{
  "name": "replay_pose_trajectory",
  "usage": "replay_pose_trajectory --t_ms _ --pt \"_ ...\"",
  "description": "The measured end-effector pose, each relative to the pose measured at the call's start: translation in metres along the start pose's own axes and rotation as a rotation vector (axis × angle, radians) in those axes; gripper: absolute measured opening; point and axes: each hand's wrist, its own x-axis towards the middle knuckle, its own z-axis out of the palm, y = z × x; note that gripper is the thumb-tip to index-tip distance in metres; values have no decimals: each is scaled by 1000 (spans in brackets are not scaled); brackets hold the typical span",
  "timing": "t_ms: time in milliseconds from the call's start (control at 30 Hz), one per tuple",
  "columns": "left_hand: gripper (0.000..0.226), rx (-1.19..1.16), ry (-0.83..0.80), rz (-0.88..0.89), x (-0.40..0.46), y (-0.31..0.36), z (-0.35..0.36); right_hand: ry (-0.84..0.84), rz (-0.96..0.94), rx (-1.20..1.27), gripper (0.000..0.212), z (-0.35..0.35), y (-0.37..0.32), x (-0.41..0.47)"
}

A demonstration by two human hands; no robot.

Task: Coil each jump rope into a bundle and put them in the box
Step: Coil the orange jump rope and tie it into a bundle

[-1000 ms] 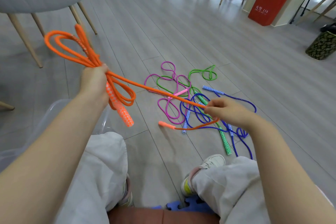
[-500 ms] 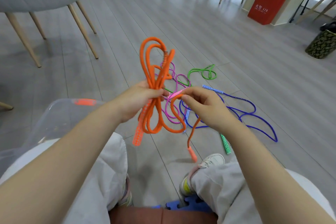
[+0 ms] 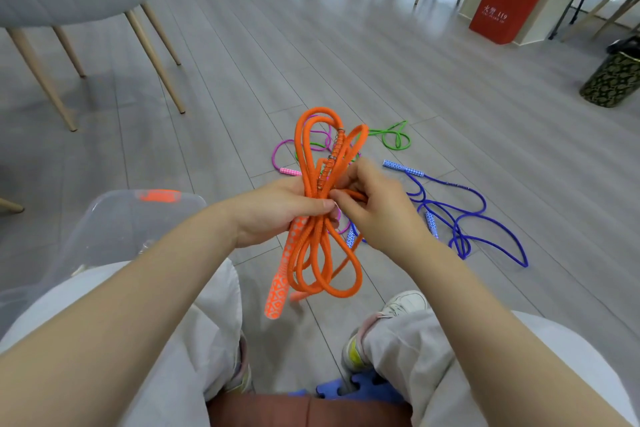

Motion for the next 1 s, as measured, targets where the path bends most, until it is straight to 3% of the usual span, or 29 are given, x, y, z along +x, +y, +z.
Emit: replay_pose_trajectory --t_ms 367,467,633,767,900,1000 --pt "23 295 65 -41 -1 2 -4 -101 162 176 15 -7 6 5" --pt "5 355 105 -43 -3 4 -6 -176 219 189 5 -14 11 6" --pt "19 350 262 15 -4 11 -12 -263 284 188 8 -29 17 6" --pt "23 411 402 93 -4 12 -22 -310 392 166 23 -47 23 7" --pt "9 460 583 136 -4 11 -44 -393 487 90 24 -68 28 4" --pt "7 648 522 173 -8 16 -48 -466 549 -61 27 -69 37 6"
